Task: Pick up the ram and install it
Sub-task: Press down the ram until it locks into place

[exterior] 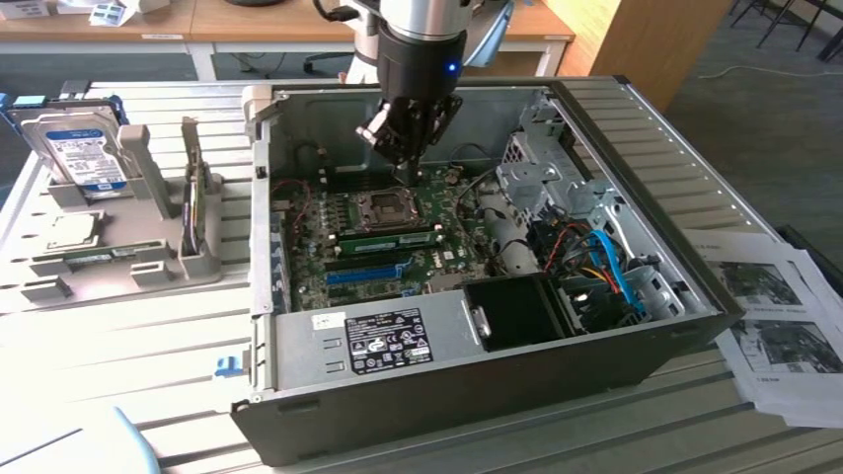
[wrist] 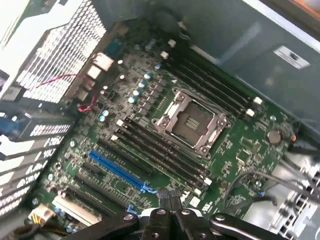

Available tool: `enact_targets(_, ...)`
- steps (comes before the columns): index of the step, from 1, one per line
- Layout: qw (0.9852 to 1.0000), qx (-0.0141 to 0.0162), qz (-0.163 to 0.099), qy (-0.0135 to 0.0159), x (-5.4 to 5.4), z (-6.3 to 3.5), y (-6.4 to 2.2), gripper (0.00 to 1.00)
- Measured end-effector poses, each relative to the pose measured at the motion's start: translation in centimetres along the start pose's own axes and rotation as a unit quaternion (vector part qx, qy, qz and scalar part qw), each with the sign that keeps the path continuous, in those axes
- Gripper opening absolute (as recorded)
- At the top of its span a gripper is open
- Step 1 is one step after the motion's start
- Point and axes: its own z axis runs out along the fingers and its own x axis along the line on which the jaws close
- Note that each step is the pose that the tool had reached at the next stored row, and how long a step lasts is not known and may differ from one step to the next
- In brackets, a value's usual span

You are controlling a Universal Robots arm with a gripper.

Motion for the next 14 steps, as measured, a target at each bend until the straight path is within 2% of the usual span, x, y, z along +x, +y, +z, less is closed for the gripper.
enact_targets(3,0.9996,0.0006,0.027,-0.0006,0.0,0.0,0.0,0.09)
enact_targets(7,0.998,0.0014,0.063,-0.0014,0.0,0.0,0.0,0.09)
enact_targets(10,0.9959,0.002,0.09,-0.002,0.0,0.0,0.0,0.09)
enact_targets(14,0.9919,0.0028,0.127,-0.0029,0.0,-0.01,0.0,0.09)
